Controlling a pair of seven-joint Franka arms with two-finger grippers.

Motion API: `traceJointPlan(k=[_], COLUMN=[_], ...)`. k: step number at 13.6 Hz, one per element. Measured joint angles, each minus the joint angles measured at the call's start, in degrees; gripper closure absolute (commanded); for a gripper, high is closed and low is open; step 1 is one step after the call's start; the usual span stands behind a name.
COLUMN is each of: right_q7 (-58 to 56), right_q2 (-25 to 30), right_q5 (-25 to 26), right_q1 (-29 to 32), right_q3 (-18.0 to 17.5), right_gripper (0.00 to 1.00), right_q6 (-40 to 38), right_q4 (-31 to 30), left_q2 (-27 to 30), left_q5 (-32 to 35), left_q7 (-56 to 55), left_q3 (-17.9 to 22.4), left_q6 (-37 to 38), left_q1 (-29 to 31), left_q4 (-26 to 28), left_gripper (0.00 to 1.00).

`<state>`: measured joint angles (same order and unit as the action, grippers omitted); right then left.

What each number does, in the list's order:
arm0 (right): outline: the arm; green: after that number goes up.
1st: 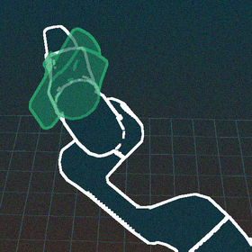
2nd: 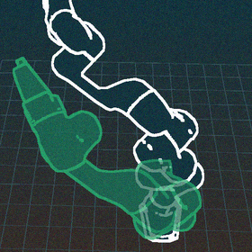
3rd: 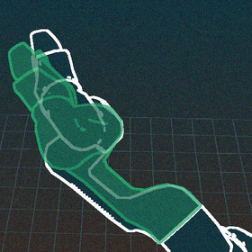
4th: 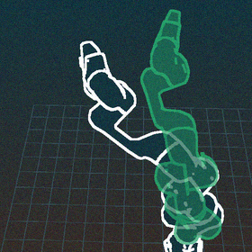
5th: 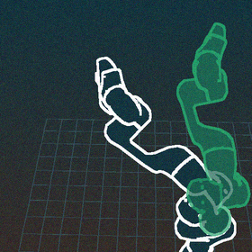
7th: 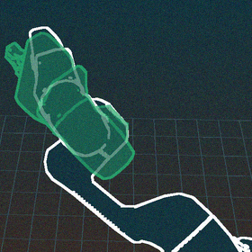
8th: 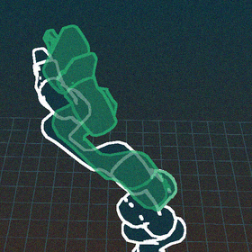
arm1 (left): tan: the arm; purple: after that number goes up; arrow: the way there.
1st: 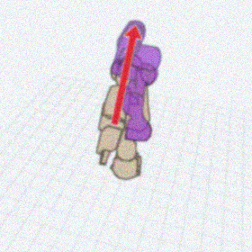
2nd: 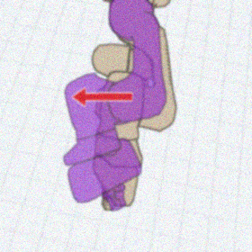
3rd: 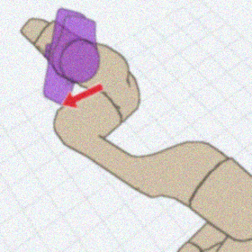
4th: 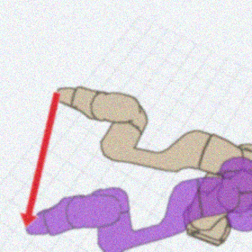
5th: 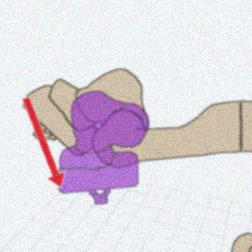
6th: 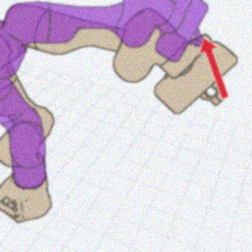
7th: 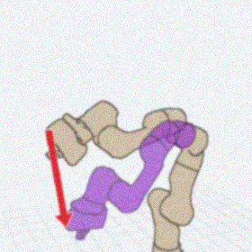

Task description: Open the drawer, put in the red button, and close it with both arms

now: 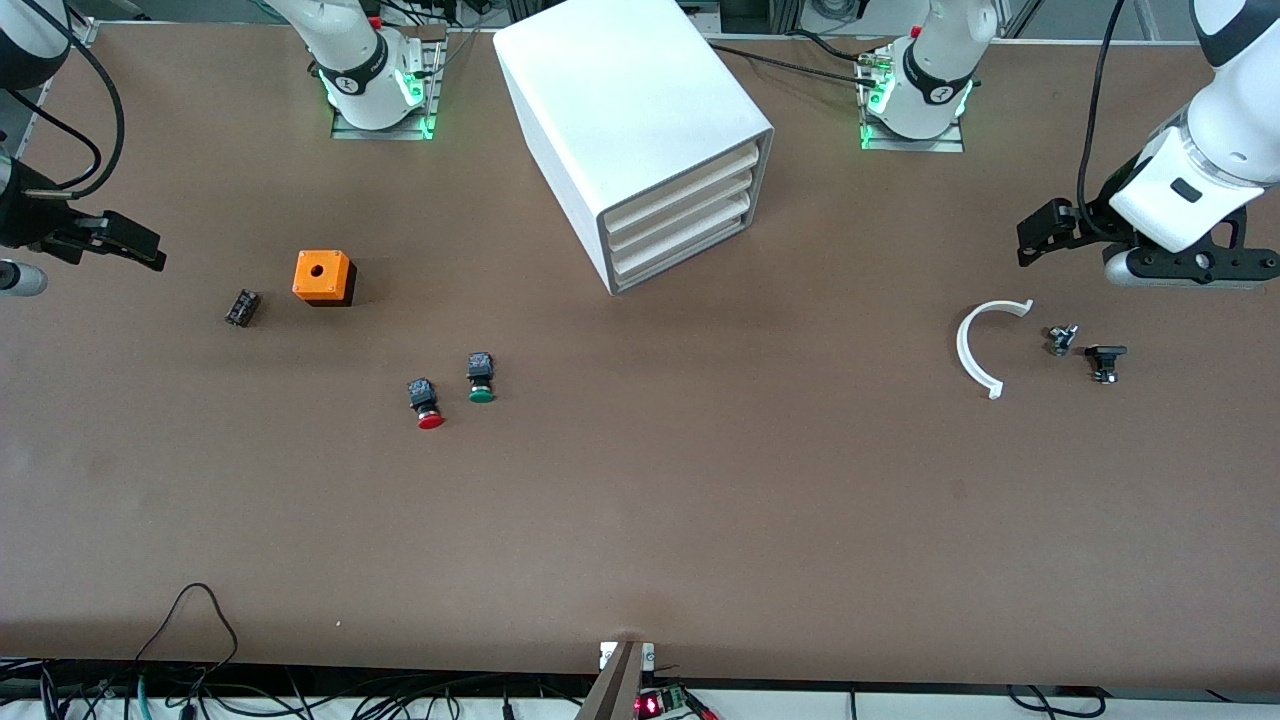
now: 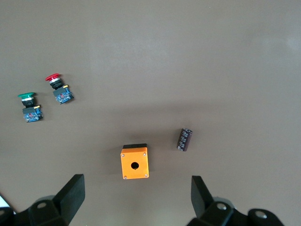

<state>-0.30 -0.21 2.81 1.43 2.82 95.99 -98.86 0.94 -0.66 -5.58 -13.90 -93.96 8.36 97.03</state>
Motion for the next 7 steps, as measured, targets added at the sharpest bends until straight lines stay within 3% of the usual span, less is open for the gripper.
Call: traceJointPlan(k=[7], right_q7=[0.0], right_q2=[0.0], right_q5=[0.0], right_q1=[-0.1], right_q3=[-0.1], right_gripper=[0.0], right_q6=[0.0], right_q4=[0.0], left_q2=[0.0], left_q5=[-0.1], left_q7=[0.2], left_q3=[0.0], left_q6=[2.1], left_q1=[0.0], left_q4=[-0.9], left_gripper=[0.0])
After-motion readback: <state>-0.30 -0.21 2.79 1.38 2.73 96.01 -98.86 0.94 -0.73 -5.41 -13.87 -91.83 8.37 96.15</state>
